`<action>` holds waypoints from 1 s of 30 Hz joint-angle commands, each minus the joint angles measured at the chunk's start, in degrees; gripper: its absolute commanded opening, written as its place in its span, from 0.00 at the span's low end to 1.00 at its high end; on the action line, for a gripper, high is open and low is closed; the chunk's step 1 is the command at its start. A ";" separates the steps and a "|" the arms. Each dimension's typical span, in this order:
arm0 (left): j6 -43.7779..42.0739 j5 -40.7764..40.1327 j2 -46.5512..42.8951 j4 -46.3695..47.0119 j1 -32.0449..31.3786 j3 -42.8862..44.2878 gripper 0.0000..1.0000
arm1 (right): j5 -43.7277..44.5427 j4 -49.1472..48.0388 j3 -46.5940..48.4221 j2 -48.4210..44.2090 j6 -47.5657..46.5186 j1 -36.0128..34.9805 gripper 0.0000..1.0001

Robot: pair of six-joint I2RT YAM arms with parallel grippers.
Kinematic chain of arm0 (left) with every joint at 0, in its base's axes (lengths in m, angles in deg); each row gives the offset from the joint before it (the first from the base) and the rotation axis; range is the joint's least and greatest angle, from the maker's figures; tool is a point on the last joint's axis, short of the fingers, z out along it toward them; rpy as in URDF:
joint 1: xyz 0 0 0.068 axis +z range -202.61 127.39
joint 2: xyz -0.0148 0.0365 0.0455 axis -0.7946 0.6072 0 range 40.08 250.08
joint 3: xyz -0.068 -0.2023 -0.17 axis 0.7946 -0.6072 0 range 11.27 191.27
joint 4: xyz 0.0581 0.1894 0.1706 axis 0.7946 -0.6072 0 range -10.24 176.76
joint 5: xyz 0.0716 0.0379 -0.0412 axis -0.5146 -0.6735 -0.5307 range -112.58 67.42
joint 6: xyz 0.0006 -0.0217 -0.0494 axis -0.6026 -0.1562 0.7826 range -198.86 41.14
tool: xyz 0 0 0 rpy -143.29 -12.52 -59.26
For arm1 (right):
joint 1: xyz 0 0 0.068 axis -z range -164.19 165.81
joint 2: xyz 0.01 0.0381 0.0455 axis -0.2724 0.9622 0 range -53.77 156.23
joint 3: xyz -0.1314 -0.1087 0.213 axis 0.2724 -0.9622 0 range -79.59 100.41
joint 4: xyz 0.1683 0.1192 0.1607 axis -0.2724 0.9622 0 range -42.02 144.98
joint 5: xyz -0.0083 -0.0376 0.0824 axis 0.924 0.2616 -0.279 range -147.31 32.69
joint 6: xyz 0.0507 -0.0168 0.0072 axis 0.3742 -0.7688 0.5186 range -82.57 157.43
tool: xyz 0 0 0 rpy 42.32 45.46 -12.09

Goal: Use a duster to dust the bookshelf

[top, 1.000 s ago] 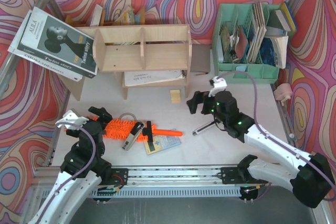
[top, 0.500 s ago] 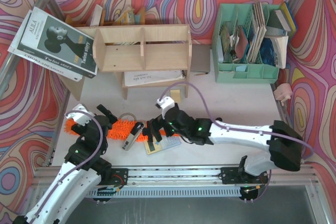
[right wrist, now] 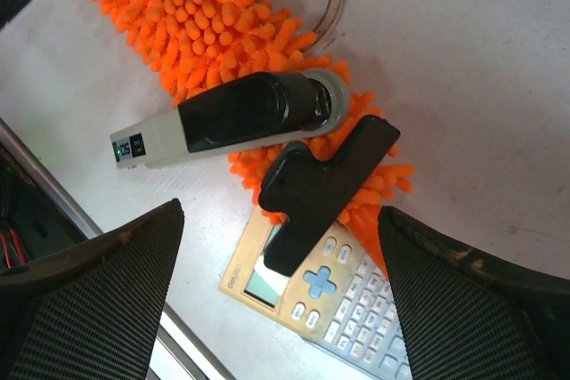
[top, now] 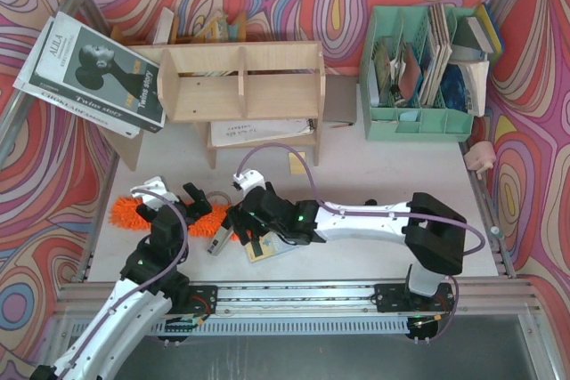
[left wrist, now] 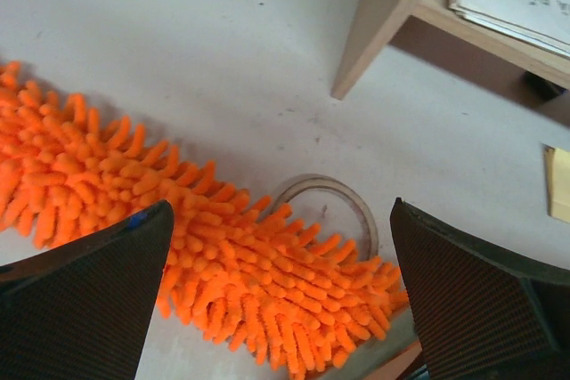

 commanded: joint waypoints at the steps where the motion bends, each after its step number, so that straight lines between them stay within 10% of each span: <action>1: -4.75 3.34 -1.25 6.39 -0.05 -1.66 0.98 | 1.54 3.24 3.96 2.81 2.83 -0.20 0.79; 30: -3.91 0.12 -2.57 5.66 -0.07 -2.32 0.99 | 6.85 9.11 9.28 8.88 6.59 -0.35 0.66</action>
